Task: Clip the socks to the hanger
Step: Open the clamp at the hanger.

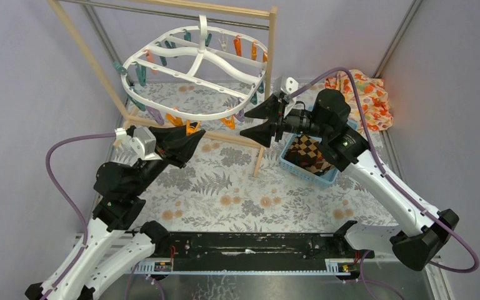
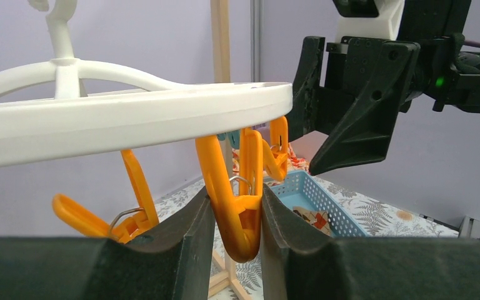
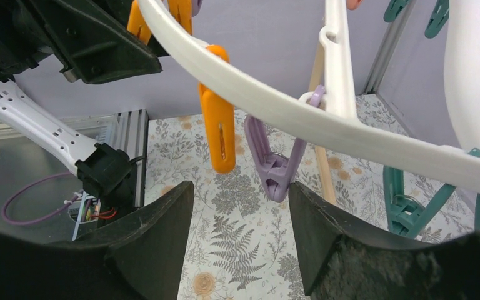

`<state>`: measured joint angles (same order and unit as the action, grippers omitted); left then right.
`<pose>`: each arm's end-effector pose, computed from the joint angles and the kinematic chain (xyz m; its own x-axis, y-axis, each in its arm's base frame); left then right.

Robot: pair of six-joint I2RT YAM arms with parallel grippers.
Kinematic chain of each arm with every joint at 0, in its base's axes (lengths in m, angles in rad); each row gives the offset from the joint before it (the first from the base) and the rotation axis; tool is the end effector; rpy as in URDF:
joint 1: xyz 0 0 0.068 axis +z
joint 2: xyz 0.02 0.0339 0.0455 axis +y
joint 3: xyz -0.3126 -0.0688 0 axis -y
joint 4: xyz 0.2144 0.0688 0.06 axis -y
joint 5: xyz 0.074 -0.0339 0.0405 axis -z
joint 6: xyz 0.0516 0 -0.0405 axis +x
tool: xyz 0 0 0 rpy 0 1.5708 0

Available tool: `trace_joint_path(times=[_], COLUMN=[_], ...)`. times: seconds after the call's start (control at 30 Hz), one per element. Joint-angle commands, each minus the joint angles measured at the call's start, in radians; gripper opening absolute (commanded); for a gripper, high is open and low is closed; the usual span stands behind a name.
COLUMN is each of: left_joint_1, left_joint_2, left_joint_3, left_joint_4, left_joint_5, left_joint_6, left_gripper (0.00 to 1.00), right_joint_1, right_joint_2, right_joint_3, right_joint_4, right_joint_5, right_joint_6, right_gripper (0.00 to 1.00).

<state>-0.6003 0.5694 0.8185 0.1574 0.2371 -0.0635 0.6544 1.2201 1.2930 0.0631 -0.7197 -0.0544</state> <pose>0.0458 -0.0460 0.4421 0.2795 -0.2661 -0.9226 0.7463 0.6647 0.0344 0.1648 0.1693 0.4978 0.1605 0.0716 -0.9844 -0.9686 0.2033 -0.1431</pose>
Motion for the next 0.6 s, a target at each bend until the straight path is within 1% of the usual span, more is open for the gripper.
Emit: trace_joint_path(times=[0.0, 0.2, 0.57], left_joint_1=[0.002, 0.002, 0.002], left_joint_2=[-0.013, -0.011, -0.008], left_joint_3=[-0.002, -0.005, -0.018], left_joint_4=[0.021, 0.025, 0.032], left_joint_5=[0.009, 0.012, 0.010], left_joint_6=[0.011, 0.007, 0.011], left_gripper=[0.00, 0.00, 0.00], right_joint_1=[-0.005, -0.003, 0.004], right_joint_2=[-0.054, -0.041, -0.043], right_joint_3=[-0.019, -0.055, -0.070], right_joint_4=[0.076, 0.161, 0.196], right_joint_5=[-0.014, -0.062, -0.085], right_joint_6=[0.039, 0.119, 0.158], right_gripper=[0.63, 0.60, 0.60])
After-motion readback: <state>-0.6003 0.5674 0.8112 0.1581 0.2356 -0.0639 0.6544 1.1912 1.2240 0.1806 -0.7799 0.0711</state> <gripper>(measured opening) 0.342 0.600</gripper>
